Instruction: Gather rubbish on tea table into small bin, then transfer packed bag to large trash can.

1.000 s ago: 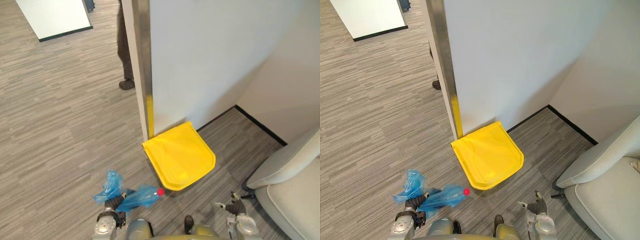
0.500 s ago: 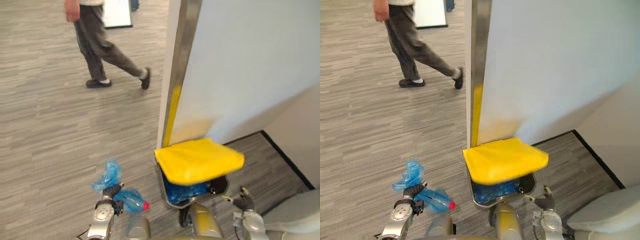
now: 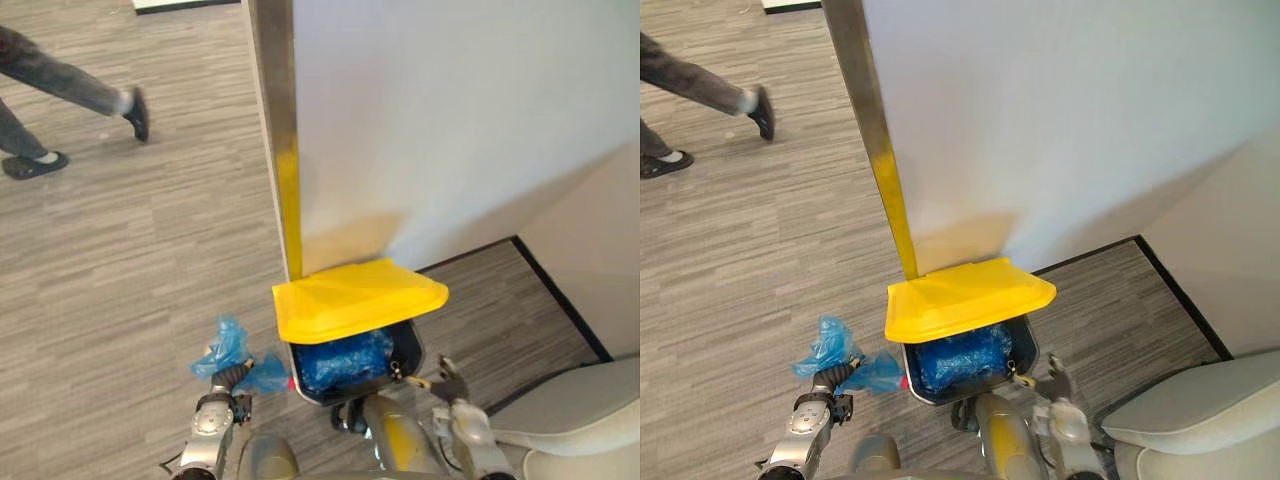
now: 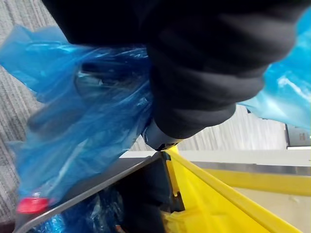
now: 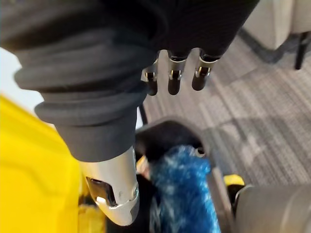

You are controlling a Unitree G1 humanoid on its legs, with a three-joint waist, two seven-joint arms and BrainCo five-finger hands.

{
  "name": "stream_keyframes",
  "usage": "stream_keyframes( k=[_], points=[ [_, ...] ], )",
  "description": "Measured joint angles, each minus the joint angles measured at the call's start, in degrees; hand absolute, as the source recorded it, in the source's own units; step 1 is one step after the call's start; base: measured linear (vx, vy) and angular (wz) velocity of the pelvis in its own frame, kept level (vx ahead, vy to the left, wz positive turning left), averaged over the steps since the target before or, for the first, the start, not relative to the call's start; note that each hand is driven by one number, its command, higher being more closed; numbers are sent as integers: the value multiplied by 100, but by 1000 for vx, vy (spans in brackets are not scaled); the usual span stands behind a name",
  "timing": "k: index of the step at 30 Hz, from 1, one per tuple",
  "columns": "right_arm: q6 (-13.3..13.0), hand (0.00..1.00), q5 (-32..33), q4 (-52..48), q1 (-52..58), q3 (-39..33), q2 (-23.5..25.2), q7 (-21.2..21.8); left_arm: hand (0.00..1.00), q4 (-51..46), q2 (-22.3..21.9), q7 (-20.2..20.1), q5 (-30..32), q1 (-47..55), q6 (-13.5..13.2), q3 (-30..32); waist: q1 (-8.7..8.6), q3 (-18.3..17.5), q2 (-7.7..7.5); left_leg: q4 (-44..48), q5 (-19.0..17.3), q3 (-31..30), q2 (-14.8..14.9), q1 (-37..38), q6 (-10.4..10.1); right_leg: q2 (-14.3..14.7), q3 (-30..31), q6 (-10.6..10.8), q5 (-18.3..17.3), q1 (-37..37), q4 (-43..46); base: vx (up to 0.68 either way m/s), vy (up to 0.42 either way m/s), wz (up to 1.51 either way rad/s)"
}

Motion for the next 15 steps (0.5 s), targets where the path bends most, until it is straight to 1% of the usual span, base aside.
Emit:
stream_keyframes(
  k=[1, 2, 3, 4, 5, 6, 7, 8, 9, 10, 11, 12, 13, 14, 15],
  points=[
    [-11, 0, -24, -14, -460, 254, 17, -9, 100, -22, -46, 6, 0, -36, -1, -67, 15, 30, 60, 327, 24, 0, -40, -306, -36, 8, -95, -51, 37, -120, 1, -157, -171, 20],
    [-74, 0, -22, -23, -997, 406, -1, -35, 100, -94, -74, 9, 0, -107, -1, -211, 96, 113, 152, 463, 217, -88, -47, -564, 2, 43, -187, -90, 66, -225, -11, -150, -128, 15],
    [-92, 0, -22, -23, -1193, 407, 11, -54, 100, -146, -90, 15, 0, -150, -2, -273, 152, 140, 155, 444, 251, -95, -46, -635, 15, 38, -207, -89, 76, -290, -13, -185, -172, 34],
    [-108, 0, -23, 8, -1754, 440, -27, -123, 100, -352, -113, 29, -3, -267, -6, -409, 201, 339, 196, 433, 355, -212, -59, -794, 39, 13, -299, -91, 76, -338, -80, -144, -150, 50],
    [-110, 0, -21, 95, -2274, 531, -119, -218, 100, -553, -114, 49, -12, -348, -72, -490, 233, 486, 187, 873, 342, -262, -183, -1067, -6, -88, -443, -224, 163, -407, -144, -144, -150, 54],
    [-111, 0, -21, 134, -2501, 559, -184, -266, 100, -625, -114, 55, -14, -399, -109, -521, 262, 525, 155, 1248, 308, -249, -322, -1244, 44, -173, -538, -356, 291, -452, -188, -236, -65, 43],
    [-105, 0, -17, 284, -2999, 588, -370, -367, 100, -763, -104, 108, -54, -527, -186, -578, 316, 667, 165, 1997, 234, -211, -659, -1503, 180, -237, -641, -306, 479, -473, -380, -214, -28, 27],
    [-106, 0, -17, 350, -3347, 623, -508, -403, 100, -838, -90, 171, -152, -641, -252, -593, 312, 811, 150, 2230, 168, -54, -888, -1580, 300, -247, -640, -243, 513, -469, -539, -300, -30, 26],
    [-106, 0, -17, 390, -3529, 624, -589, -414, 100, -886, -92, 181, -187, -703, -265, -604, 302, 882, 173, 2257, 145, 62, -979, -1578, 362, -241, -638, -190, 519, -471, -605, -220, -5, 29],
    [-102, 0, -16, 451, -3889, 622, -796, -450, 100, -974, -88, 182, -210, -868, -312, -674, 298, 1022, 249, 2015, -47, 245, -1032, -1523, 750, -189, -599, -133, 549, -551, -584, -210, -4, 31],
    [-93, 0, -14, 471, -4009, 617, -864, -487, 100, -1035, -80, 183, -256, -912, -332, -691, 281, 1072, 250, 1858, -188, 251, -990, -1487, 770, -175, -559, -133, 569, -607, -556, -203, -32, 39],
    [-78, 0, -8, 523, -4259, 607, -1018, -536, 100, -1123, -43, 202, -317, -1115, -371, -752, 305, 1242, 161, 1802, -252, 302, -988, -1516, 718, -169, -402, -110, 592, -695, -549, -213, -80, 33],
    [-70, 0, -3, 578, -4436, 609, -1106, -549, 100, -1198, -22, 257, -383, -1204, -392, -839, 311, 1341, 161, 1786, -250, 267, -986, -1592, 720, -150, -369, -13, 645, -691, -700, -252, -120, 32],
    [-51, 0, 39, 610, -4651, 616, -1153, -577, 100, -1311, -2, 280, -436, -1239, -442, -957, 336, 1428, 197, 1736, -235, 249, -912, -1680, 745, -75, -32, -408, 819, -862, -370, -197, -107, 43],
    [-50, 0, 41, 610, -4734, 619, -1195, -619, 100, -1368, 26, 280, -470, -1250, -455, -1044, 283, 1508, 217, 1738, -220, 239, -887, -1688, 717, -83, 437, -671, 933, -926, -2, -107, -160, 56]
  ],
)
